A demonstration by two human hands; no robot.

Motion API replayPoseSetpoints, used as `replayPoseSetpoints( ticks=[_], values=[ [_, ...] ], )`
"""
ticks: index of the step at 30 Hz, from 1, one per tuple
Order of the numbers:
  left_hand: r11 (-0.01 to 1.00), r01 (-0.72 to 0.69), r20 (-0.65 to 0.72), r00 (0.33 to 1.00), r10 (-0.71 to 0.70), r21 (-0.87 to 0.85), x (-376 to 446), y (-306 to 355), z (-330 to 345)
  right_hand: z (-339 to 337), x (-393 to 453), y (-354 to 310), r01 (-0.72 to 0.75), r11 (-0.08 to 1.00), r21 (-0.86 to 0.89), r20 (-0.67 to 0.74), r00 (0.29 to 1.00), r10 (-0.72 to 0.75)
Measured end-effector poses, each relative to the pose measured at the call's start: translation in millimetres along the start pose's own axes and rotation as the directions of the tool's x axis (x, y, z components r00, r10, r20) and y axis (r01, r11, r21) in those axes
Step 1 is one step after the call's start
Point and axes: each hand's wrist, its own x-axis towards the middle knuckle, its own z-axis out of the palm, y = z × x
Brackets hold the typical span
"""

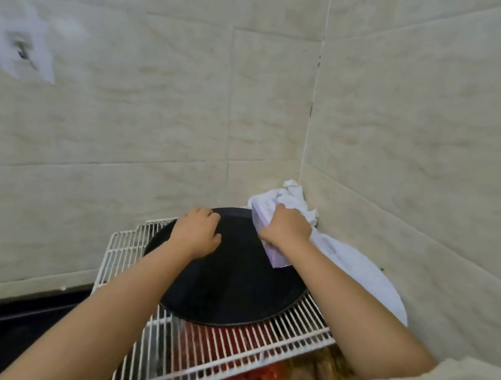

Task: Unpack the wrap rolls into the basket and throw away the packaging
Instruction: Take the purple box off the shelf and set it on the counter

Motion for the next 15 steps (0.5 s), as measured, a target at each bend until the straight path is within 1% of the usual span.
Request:
replayPoseSetpoints(
  ticks=[4, 8, 11, 15],
  values=[
    [0.982, 0.188, -0.024, 0.982, -0.188, 0.001, -25, -8, -13, -25, -8, -31, 0.238, 0.968, 0.083, -0.062, 0.97, -0.233],
    [0.92, 0.391, -0.038, 0.92, -0.391, -0.011, -79, -42, -23, -25, -34, -73, 0.414, 0.884, 0.218, -0.022, 0.907, -0.42],
    [0.836, 0.549, -0.004, 0.836, -0.549, 0.015, -141, -80, -27, -6, -68, -111, 0.537, 0.797, 0.277, 0.033, 0.823, -0.566],
    [0.671, 0.738, 0.0, 0.673, -0.74, 0.076, -236, -117, -29, 23, -131, -165, 0.663, 0.673, 0.327, 0.106, 0.682, -0.724]
  ],
)
